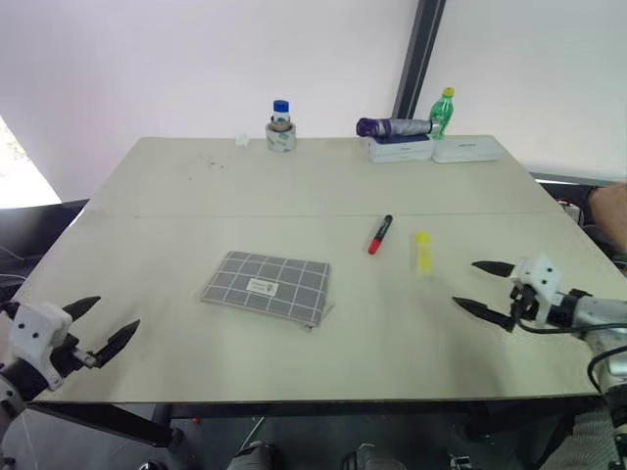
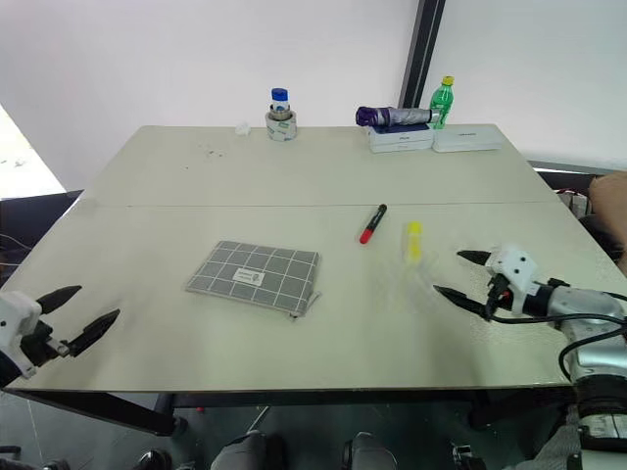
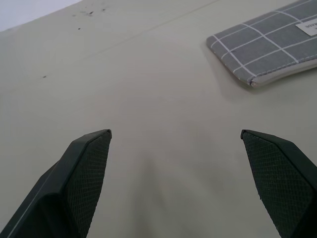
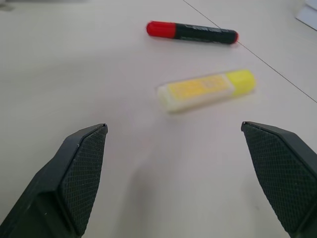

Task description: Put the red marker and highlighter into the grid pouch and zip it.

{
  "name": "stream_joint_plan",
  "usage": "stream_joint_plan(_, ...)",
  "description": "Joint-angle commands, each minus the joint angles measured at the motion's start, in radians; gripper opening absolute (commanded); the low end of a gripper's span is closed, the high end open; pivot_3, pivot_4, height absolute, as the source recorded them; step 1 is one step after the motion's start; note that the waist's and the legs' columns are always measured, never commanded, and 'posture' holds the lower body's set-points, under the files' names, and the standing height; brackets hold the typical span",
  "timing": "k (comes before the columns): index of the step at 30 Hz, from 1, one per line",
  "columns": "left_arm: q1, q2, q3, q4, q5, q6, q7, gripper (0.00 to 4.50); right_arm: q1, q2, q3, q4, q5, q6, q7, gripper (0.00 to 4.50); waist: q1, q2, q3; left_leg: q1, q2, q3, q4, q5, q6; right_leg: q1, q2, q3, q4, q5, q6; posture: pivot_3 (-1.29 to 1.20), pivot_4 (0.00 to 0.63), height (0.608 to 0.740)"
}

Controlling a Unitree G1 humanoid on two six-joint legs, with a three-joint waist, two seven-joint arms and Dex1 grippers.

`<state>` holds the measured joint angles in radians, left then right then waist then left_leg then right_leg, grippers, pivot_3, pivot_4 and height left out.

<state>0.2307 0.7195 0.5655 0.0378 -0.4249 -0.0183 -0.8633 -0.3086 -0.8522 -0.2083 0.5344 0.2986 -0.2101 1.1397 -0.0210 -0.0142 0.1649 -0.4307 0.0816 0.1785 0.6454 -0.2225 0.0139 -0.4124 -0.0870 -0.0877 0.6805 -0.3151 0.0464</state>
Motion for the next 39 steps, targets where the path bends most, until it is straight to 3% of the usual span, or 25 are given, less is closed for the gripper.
stream_joint_plan(1, -0.014, 0.019, 0.026, 0.005, 0.006, -0.024, 0.006, 4.41, -0.01, -0.013, -0.027, 0.005, 0.008, -0.014, 0.002, 4.5, 0.0, 0.0, 0.0, 0.0, 0.0, 0.0, 0.0, 0.0, 0.0, 0.0, 0.0, 0.0, 0.0, 0.0, 0.0, 0.0, 0.15, 0.738)
stream_joint_plan(29, -0.103, 0.031, -0.017, 0.088, 0.083, -0.221, -0.032, 4.41, -0.04, 0.061, 0.032, -0.067, -0.011, -0.002, -0.027, 4.5, 0.001, 0.001, 0.0, 0.0, 0.0, 0.001, 0.0, 0.0, 0.0, 0.0, -0.001, 0.0, 0.0, 0.0, 0.0, 0.0, 0.15, 0.738)
stream_joint_plan(34, -0.138, 0.07, -0.045, 0.179, 0.182, -0.344, -0.006, 4.41, -0.029, 0.095, 0.055, -0.189, 0.028, 0.104, -0.026, 4.5, 0.0, 0.001, 0.0, 0.0, 0.0, 0.001, -0.001, 0.0, 0.0, -0.001, -0.001, 0.0, 0.0, 0.0, 0.0, 0.0, 0.15, 0.738)
stream_joint_plan(37, -0.178, 0.098, -0.056, 0.258, 0.226, -0.421, 0.011, 4.5, -0.037, 0.133, 0.075, -0.268, 0.041, 0.176, -0.051, 3.61, 0.0, 0.001, 0.0, 0.0, 0.0, 0.001, -0.002, 0.0, 0.0, -0.001, -0.001, 0.0, 0.0, 0.0, 0.0, 0.0, 0.15, 0.738)
stream_joint_plan(39, -0.205, 0.129, -0.076, 0.326, 0.275, -0.496, 0.021, 4.5, -0.04, 0.184, 0.11, -0.331, 0.028, 0.209, -0.095, 2.6, 0.0, 0.001, 0.0, 0.0, 0.0, 0.001, -0.002, 0.0, 0.0, -0.001, -0.001, 0.0, -0.001, 0.0, 0.0, 0.0, 0.15, 0.738)
